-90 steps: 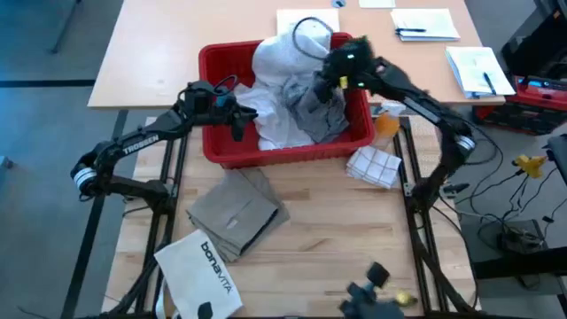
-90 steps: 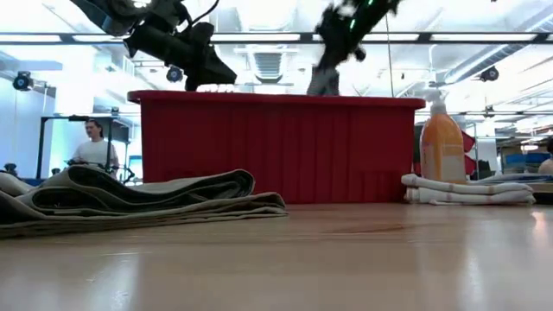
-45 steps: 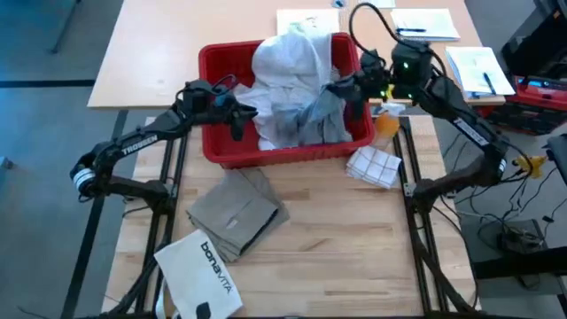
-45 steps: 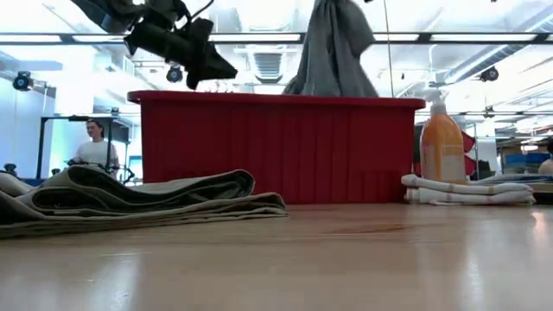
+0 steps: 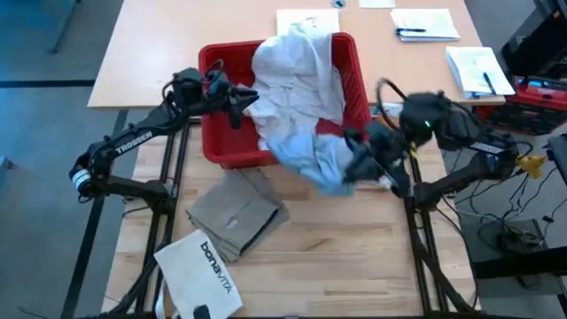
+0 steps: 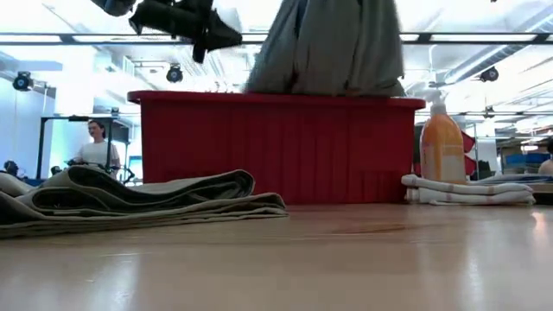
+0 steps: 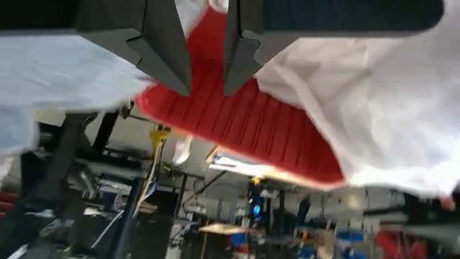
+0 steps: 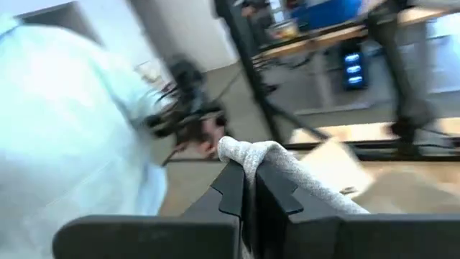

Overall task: Fold laundry
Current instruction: Fold the gray shirt

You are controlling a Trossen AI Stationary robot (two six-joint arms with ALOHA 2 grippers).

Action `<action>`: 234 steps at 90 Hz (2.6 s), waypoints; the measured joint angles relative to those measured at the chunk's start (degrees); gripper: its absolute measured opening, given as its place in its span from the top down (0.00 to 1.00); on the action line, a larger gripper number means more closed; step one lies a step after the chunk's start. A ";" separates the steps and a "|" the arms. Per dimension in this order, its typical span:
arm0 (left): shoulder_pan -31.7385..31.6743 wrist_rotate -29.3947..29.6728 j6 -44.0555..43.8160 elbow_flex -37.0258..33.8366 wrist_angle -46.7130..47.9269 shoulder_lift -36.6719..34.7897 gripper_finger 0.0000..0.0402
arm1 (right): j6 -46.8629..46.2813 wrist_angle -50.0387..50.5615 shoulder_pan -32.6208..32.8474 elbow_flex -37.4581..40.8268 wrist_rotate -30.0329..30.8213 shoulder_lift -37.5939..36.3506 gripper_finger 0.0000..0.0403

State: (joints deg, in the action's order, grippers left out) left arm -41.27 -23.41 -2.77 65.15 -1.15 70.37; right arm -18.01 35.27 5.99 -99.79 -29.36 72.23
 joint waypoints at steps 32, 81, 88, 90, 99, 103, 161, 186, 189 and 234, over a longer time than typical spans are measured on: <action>26.43 19.90 5.60 4.82 -0.69 0.98 0.87 | -2.02 6.44 20.82 14.98 31.19 -4.84 1.00; 57.72 41.77 -15.41 -0.69 -1.78 23.37 0.79 | -14.56 -22.91 27.50 52.27 45.75 -14.64 1.00; 58.66 40.32 -18.47 -0.69 -4.51 27.20 0.69 | -16.03 -23.45 27.47 53.96 48.19 -15.30 1.00; 58.91 39.63 -19.05 -0.69 -5.70 28.22 0.66 | -16.76 -23.44 27.42 54.46 48.95 -15.56 1.00; 59.55 37.50 -20.98 -0.69 -9.92 31.98 0.47 | -19.37 -23.15 26.79 55.87 51.25 -16.72 1.00; 59.65 37.12 -22.58 -0.69 -11.53 33.26 0.38 | -19.57 -23.45 26.57 55.89 51.58 -17.40 1.00; 56.03 33.40 -19.63 14.67 -15.25 36.00 0.21 | -21.56 -27.68 23.22 55.89 56.87 -17.46 1.00; 53.61 34.85 -21.91 18.09 -6.40 36.24 0.23 | -17.41 -36.43 22.37 55.87 57.07 -15.50 1.00; 53.54 34.79 -21.06 18.65 -6.18 36.20 0.25 | -17.36 -36.96 22.24 55.87 57.30 -15.47 1.00; 53.19 32.53 -18.38 23.02 10.05 27.96 0.98 | -5.31 -30.20 22.21 51.32 61.84 -22.11 0.91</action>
State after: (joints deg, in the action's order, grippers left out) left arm 11.92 9.12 -21.15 88.17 8.89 98.33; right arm -23.32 5.07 28.21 -48.47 32.48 50.12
